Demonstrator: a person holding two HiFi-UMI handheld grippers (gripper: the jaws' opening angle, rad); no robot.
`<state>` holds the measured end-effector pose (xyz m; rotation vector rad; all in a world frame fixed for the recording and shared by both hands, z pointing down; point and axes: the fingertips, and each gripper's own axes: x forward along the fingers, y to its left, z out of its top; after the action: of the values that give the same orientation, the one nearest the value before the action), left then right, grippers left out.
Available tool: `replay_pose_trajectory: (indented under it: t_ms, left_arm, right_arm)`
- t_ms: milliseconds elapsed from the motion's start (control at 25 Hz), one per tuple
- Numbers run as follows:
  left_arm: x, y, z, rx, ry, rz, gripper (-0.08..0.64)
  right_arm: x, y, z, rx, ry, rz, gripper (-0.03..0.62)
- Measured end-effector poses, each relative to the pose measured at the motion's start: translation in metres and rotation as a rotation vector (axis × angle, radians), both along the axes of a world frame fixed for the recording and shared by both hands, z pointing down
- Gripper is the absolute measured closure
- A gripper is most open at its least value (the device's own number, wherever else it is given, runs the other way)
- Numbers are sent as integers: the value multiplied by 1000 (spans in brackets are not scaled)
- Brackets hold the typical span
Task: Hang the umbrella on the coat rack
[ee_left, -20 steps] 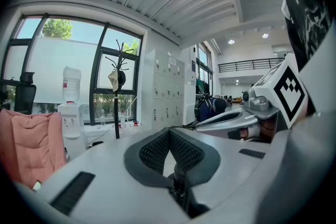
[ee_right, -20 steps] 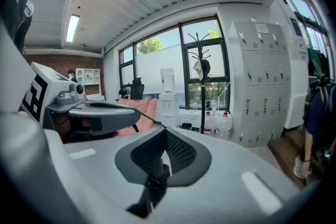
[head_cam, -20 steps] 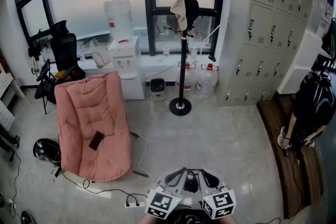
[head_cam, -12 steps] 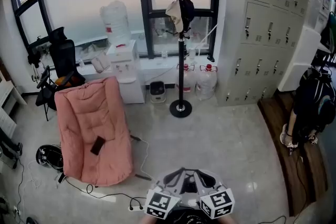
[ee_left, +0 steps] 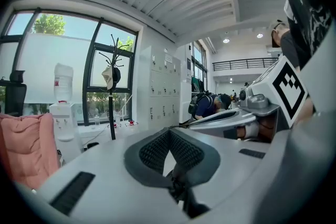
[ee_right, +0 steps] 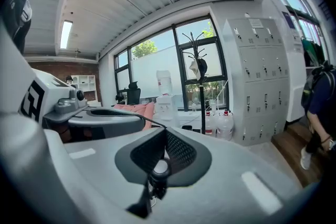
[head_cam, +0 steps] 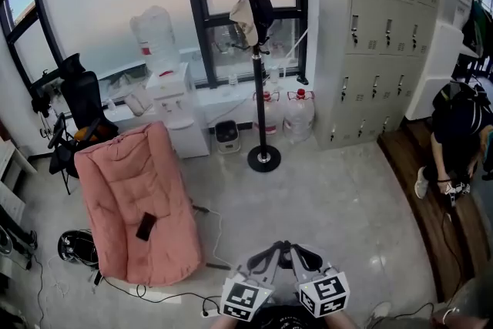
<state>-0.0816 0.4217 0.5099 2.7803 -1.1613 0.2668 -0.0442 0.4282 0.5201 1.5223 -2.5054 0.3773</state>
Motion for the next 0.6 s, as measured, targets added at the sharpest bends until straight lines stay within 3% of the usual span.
replay_pose_trajectory:
  t_ms: [600]
  left_arm:
    - [16, -71, 0, -7, 19, -57, 549]
  right_arm:
    - [16, -73, -4, 4, 17, -36, 584]
